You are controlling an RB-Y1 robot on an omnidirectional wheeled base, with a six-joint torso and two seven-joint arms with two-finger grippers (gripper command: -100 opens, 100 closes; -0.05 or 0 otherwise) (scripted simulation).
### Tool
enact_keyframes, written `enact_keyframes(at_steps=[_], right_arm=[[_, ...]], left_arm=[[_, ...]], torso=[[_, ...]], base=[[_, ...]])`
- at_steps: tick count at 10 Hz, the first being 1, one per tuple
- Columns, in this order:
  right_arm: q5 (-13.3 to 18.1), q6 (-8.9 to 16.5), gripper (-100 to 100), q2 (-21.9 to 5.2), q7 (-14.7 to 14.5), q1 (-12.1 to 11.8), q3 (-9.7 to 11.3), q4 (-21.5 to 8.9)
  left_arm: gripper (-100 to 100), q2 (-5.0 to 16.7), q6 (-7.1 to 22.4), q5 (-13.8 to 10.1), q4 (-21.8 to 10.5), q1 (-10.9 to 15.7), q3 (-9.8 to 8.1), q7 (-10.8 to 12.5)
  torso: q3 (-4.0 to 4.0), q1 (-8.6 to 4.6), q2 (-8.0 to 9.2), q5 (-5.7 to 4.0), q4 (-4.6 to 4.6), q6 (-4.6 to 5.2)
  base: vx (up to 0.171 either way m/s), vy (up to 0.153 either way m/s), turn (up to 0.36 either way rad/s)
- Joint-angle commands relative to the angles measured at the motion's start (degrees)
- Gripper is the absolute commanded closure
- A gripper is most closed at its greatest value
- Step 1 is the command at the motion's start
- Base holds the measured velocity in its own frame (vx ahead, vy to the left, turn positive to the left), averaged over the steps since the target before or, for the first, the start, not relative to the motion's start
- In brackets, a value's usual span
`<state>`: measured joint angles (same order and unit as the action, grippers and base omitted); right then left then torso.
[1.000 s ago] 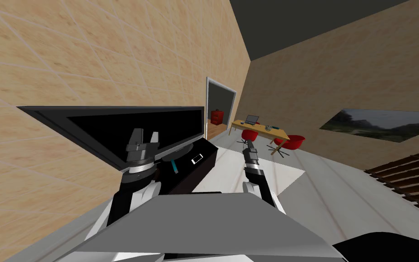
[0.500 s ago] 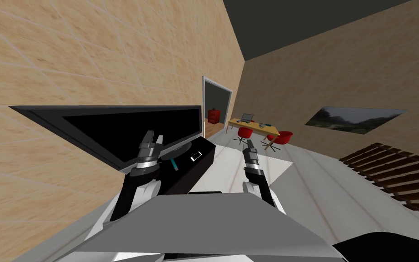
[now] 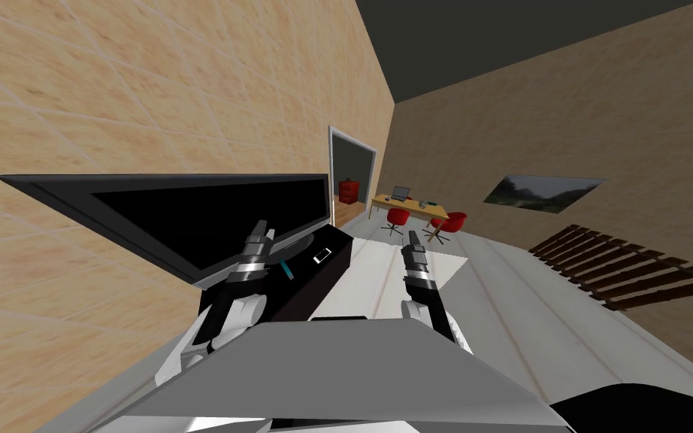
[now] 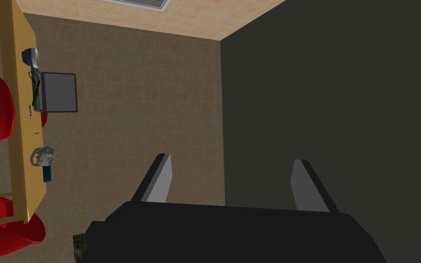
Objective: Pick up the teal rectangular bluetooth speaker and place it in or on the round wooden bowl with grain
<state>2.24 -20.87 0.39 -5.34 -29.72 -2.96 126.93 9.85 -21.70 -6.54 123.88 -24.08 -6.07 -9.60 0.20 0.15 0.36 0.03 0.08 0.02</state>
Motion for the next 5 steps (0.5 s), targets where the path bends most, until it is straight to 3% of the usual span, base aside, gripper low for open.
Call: enact_keyframes(at_steps=[1,4,5], right_arm=[[0.0,0.0,0,0.0,0.0,0.0,0.0,0.0],[0.0,0.0,0,0.0,0.0,-0.01,-0.01,0.0],[0.0,0.0,0,0.0,0.0,-0.01,0.0,0.0]], left_arm=[[-100,0.79,2.09,-0.82,-1.27,0.66,-0.37,-0.77],[-100,3.09,6.79,-3.38,-6.08,2.78,-1.04,-3.51],[-100,3.09,6.97,-3.38,-6.08,2.78,-1.04,-3.51]], torso=[[0.0,0.0,0.0,0.0,0.0,0.0],[-0.06,-0.01,-0.13,0.0,-0.02,-0.04],[-0.08,-0.03,-0.14,0.0,-0.03,0.0]], base=[[-0.083,0.028,-0.076],[-0.068,0.018,-0.117],[-0.055,0.017,-0.065]])
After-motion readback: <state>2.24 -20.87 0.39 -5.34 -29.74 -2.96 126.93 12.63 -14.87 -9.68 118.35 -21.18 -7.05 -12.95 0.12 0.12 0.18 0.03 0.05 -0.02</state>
